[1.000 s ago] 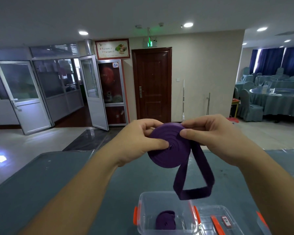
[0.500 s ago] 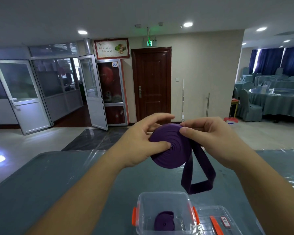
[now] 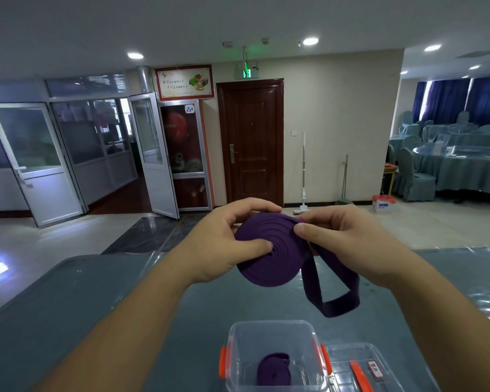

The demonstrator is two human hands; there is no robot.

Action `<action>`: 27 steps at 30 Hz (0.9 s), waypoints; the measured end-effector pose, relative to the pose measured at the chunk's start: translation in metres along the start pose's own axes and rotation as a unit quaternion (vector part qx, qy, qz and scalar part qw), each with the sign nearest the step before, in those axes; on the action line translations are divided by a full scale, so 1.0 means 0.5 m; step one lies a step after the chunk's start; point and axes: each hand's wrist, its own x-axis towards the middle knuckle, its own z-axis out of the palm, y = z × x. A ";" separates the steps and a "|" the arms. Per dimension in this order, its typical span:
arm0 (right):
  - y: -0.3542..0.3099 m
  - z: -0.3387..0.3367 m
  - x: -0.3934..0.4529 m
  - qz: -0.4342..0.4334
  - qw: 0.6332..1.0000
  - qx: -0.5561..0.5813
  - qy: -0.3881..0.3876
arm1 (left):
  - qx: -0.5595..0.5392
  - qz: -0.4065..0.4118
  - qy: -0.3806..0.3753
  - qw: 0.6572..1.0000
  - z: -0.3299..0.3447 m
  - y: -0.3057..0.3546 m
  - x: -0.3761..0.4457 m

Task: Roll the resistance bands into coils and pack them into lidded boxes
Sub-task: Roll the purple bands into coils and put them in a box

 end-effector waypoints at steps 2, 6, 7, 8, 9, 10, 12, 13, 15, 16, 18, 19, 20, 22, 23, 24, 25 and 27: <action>0.011 -0.003 -0.002 0.013 0.999 -0.026 0.014 | -0.002 0.005 0.039 0.999 -0.005 -0.007 0.000; 0.060 -0.015 -0.003 0.050 0.995 -0.037 0.076 | -0.035 0.007 0.129 0.991 -0.021 -0.014 0.003; 0.072 -0.019 -0.004 0.061 0.994 -0.042 0.082 | -0.039 0.006 0.148 0.988 -0.026 -0.015 0.005; 0.084 -0.022 -0.006 0.072 0.993 -0.040 0.081 | -0.043 0.004 0.165 0.985 -0.031 -0.016 0.006; 0.095 -0.025 -0.007 0.080 0.994 -0.034 0.073 | -0.048 0.001 0.178 0.983 -0.036 -0.017 0.007; 0.104 -0.028 -0.008 0.085 0.994 -0.026 0.061 | -0.052 -0.003 0.188 0.981 -0.040 -0.018 0.008; 0.116 -0.031 -0.012 0.088 0.995 -0.020 0.048 | -0.050 -0.010 0.197 0.979 -0.046 -0.018 0.008; 0.121 -0.032 -0.014 0.085 0.995 -0.023 0.049 | -0.045 -0.012 0.198 0.979 -0.048 -0.019 0.008; 0.131 -0.031 -0.015 0.078 0.994 -0.028 0.065 | -0.040 -0.014 0.199 0.979 -0.048 -0.019 0.007; 0.136 -0.030 -0.014 0.077 0.993 -0.027 0.080 | -0.043 -0.013 0.200 0.979 -0.048 -0.019 0.006; 0.144 -0.026 -0.009 0.083 0.988 -0.027 0.126 | -0.049 -0.012 0.199 0.979 -0.046 -0.018 0.004; 0.148 -0.024 -0.006 0.089 0.983 -0.030 0.157 | -0.048 -0.012 0.194 0.980 -0.045 -0.017 0.004; 0.151 -0.023 -0.002 0.094 0.977 -0.035 0.190 | -0.045 -0.010 0.188 0.981 -0.043 -0.016 0.003; 0.155 -0.023 0.003 0.100 0.965 -0.048 0.236 | -0.040 -0.006 0.176 0.984 -0.039 -0.015 0.001; 0.156 -0.022 0.006 0.102 0.963 -0.050 0.245 | -0.041 -0.005 0.174 0.984 -0.039 -0.015 0.001; 0.156 -0.023 0.007 0.105 0.962 -0.053 0.248 | -0.041 -0.003 0.172 0.984 -0.038 -0.014 0.001; 0.155 -0.023 0.008 0.108 0.962 -0.059 0.245 | -0.039 -0.002 0.170 0.985 -0.038 -0.013 0.001; 0.152 -0.025 0.007 0.121 0.965 -0.075 0.219 | -0.032 0.001 0.166 0.986 -0.038 -0.013 0.001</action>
